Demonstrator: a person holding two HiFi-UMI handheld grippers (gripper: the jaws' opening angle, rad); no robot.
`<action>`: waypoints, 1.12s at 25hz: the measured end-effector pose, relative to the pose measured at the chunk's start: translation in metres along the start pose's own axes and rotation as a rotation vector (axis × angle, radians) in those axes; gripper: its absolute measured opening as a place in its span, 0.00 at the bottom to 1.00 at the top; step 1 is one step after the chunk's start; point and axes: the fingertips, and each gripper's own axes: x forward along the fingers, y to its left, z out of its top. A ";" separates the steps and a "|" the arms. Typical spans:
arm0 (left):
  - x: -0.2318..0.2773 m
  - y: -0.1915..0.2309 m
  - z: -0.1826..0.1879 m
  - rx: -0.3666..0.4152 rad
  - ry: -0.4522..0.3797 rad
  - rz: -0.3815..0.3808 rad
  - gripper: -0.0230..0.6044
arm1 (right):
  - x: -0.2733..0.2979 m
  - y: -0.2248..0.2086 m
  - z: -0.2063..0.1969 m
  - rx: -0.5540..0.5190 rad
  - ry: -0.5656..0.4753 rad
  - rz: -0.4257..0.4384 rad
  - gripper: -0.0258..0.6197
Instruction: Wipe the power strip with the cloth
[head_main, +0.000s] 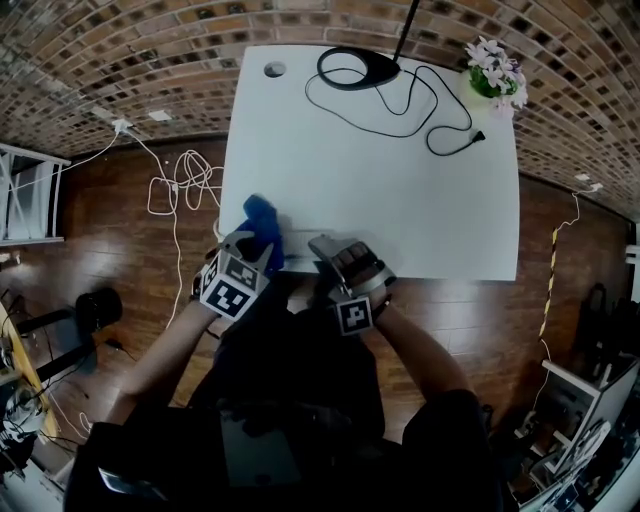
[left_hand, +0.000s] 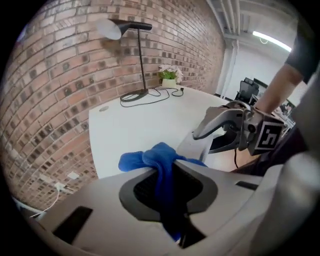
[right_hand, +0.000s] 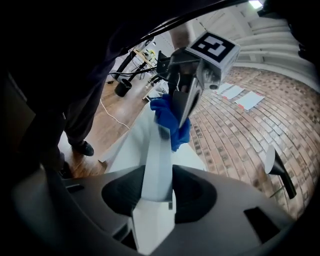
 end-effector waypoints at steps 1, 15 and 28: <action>0.000 -0.001 -0.001 0.012 -0.012 0.016 0.14 | 0.000 0.001 0.000 0.005 0.007 0.003 0.27; 0.008 -0.022 -0.015 0.153 -0.100 0.094 0.13 | -0.032 0.025 -0.020 0.495 -0.007 0.213 0.50; 0.007 -0.007 -0.006 -0.019 -0.095 -0.038 0.13 | 0.018 0.005 -0.001 0.673 -0.131 0.380 0.55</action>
